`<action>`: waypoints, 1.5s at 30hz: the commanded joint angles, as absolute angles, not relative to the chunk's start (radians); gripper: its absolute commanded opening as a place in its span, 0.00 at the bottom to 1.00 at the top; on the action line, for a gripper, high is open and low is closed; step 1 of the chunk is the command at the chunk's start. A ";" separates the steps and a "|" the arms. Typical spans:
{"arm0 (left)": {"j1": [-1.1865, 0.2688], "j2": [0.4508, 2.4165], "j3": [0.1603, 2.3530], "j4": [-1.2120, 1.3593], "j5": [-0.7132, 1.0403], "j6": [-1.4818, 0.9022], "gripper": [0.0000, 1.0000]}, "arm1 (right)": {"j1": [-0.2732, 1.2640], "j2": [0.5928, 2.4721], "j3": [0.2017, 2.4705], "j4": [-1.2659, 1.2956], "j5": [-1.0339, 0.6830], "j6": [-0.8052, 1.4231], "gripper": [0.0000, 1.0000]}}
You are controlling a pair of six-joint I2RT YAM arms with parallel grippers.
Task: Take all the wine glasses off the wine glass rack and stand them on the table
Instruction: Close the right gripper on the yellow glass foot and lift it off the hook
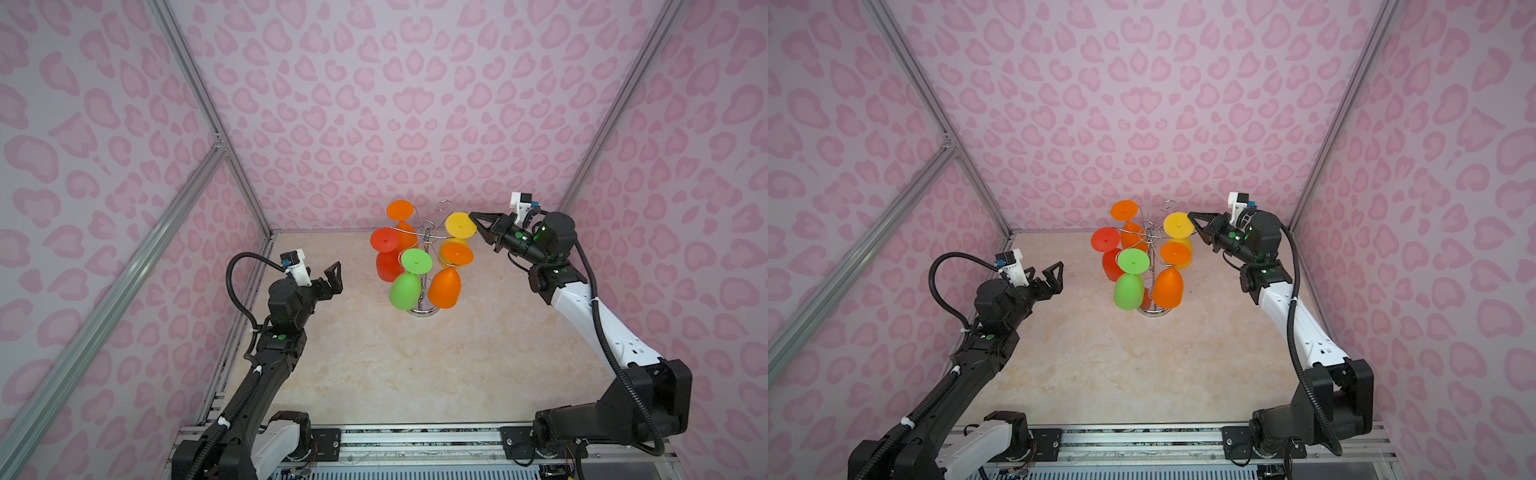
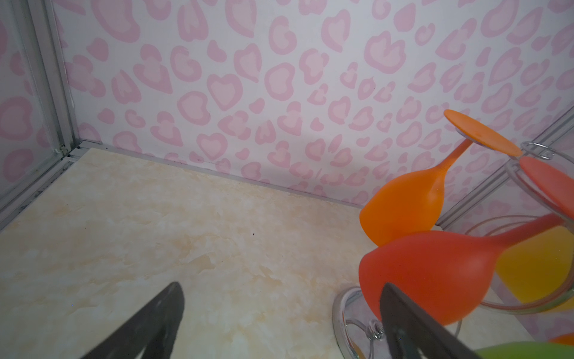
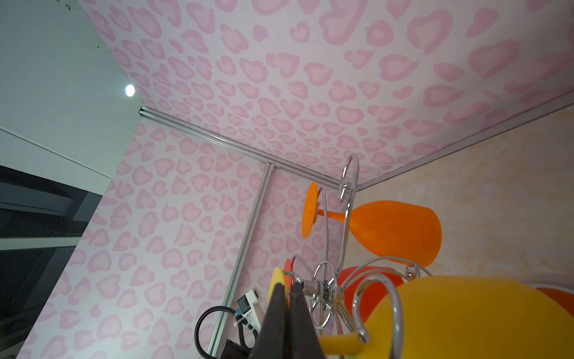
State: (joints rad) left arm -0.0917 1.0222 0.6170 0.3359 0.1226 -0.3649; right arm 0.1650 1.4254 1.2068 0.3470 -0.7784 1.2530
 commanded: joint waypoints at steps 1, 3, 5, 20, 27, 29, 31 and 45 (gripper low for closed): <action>-0.092 1.016 0.615 0.352 0.121 -0.367 1.00 | 0.173 1.446 1.220 0.373 -0.774 1.250 0.00; -0.092 1.012 0.614 0.350 0.122 -0.365 1.00 | 0.172 1.459 1.227 0.372 -0.766 1.250 0.00; -0.092 1.010 0.611 0.350 0.118 -0.365 1.00 | 0.173 1.476 1.237 0.379 -0.760 1.254 0.00; -0.091 1.001 0.605 0.344 0.118 -0.364 1.00 | 0.142 1.602 1.334 0.430 -0.751 1.280 0.00; -0.092 0.988 0.604 0.336 0.116 -0.362 1.00 | 0.095 1.590 1.316 0.464 -0.753 1.300 0.00; -0.092 0.982 0.609 0.332 0.120 -0.363 1.00 | 0.070 1.579 1.310 0.470 -0.755 1.302 0.00; -0.092 0.973 0.619 0.323 0.130 -0.369 1.00 | 0.038 1.566 1.298 0.490 -0.760 1.313 0.00; -0.091 0.822 0.757 0.297 0.370 -0.460 0.99 | -0.196 1.284 1.193 0.552 -0.800 1.319 0.00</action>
State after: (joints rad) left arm -0.0917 0.8268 0.7170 0.2779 0.2535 -0.4110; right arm -0.1768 1.3346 1.2022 0.4892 -0.7818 1.3258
